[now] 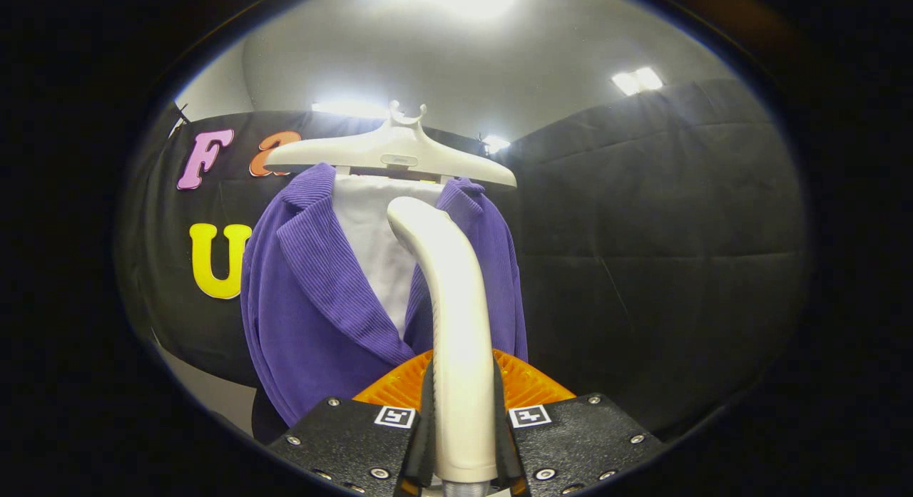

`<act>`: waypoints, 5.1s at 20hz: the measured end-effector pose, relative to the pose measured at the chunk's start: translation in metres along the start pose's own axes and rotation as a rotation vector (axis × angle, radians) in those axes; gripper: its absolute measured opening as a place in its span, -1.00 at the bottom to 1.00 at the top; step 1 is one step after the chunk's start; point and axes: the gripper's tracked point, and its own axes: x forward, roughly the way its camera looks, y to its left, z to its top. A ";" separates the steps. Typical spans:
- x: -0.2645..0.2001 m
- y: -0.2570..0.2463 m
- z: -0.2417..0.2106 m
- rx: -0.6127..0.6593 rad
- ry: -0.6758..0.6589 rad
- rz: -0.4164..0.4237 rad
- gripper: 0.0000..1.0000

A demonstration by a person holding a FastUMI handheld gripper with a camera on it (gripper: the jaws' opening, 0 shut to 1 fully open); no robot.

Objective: Iron the clothes twice with a garment steamer, once on the left side and once on the right side.

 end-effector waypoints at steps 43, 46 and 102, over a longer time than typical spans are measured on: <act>-0.028 -0.078 -0.214 -0.290 0.330 -0.038 -0.32; -0.027 -0.080 -0.223 -0.310 0.336 -0.038 -0.32; -0.296 0.149 0.003 -0.101 -0.042 0.380 -0.33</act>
